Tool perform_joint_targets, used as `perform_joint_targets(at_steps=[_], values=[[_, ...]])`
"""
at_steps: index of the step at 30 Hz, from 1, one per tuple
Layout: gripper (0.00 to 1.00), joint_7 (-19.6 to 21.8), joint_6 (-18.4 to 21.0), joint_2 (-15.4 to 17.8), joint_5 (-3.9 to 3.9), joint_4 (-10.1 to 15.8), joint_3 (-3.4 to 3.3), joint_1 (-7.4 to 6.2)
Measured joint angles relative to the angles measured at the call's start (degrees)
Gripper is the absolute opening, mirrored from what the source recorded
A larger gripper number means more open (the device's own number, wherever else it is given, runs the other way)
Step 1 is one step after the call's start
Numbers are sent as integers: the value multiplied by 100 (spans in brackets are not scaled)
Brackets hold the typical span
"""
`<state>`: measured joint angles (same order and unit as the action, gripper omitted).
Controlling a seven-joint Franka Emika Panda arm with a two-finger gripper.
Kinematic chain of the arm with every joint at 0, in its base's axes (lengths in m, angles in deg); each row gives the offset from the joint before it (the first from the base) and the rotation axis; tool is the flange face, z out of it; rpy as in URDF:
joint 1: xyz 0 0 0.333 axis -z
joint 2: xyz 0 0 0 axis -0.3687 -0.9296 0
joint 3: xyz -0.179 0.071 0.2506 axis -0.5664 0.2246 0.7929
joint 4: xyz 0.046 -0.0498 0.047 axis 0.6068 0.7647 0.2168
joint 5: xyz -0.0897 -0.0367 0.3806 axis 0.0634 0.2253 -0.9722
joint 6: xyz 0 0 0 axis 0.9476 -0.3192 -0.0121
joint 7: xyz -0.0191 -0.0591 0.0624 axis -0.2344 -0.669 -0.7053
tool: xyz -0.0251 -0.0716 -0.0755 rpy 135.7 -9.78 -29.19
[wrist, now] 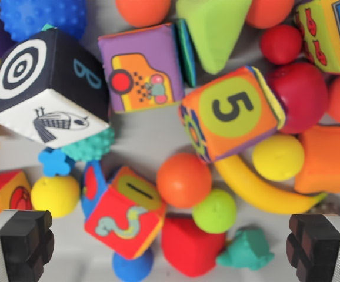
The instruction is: Pick an object from the bin
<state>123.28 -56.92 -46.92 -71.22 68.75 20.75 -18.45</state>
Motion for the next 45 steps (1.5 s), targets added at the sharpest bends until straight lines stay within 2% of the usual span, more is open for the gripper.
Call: perform_joint_targets(at_steps=[12, 21, 33, 43, 45], values=[[100, 530, -224, -6, -3, 163, 46, -164], [100, 1165, -482, -46, -4, 320, 103, -357], [100, 2231, -888, -165, 0, 506, 176, -691], [100, 3270, -1253, -349, 52, 604, 212, -1052], [100, 3350, -1333, -394, 57, 622, 214, -1103]])
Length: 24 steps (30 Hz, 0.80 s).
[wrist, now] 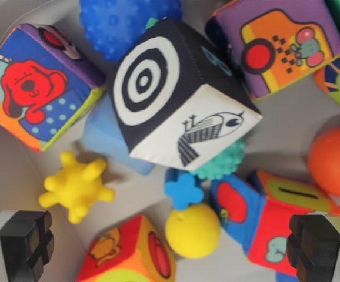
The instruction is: Pick an object from the bin
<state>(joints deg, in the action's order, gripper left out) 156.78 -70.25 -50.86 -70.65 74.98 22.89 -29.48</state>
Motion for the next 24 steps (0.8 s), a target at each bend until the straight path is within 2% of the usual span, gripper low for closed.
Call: perform_joint_targets(at_steps=[7, 24], values=[[100, 24, -388, -273, 3, 133, -31, -8], [100, 36, -1172, -919, 22, 269, -42, -18]])
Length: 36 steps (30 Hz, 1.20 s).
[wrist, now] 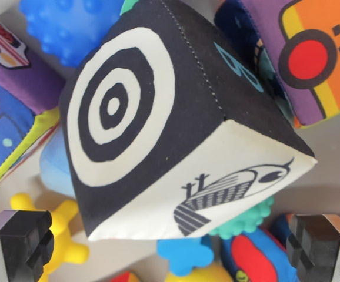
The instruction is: Pick an object from the bin
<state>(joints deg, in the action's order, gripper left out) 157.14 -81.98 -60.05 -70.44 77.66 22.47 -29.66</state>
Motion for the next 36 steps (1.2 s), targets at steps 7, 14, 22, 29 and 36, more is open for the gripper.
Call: perform_joint_targets(at_steps=[7, 14, 22, 29, 36], values=[[100, 3, -235, -230, 7, 5, -7, -5], [100, 5, -410, -381, 9, 5, -15, -14], [0, 6, -477, -462, 10, 4, -26, -22], [0, 6, -483, -474, 10, 4, -28, -23], [0, 6, -484, -473, 10, 4, -29, -23]])
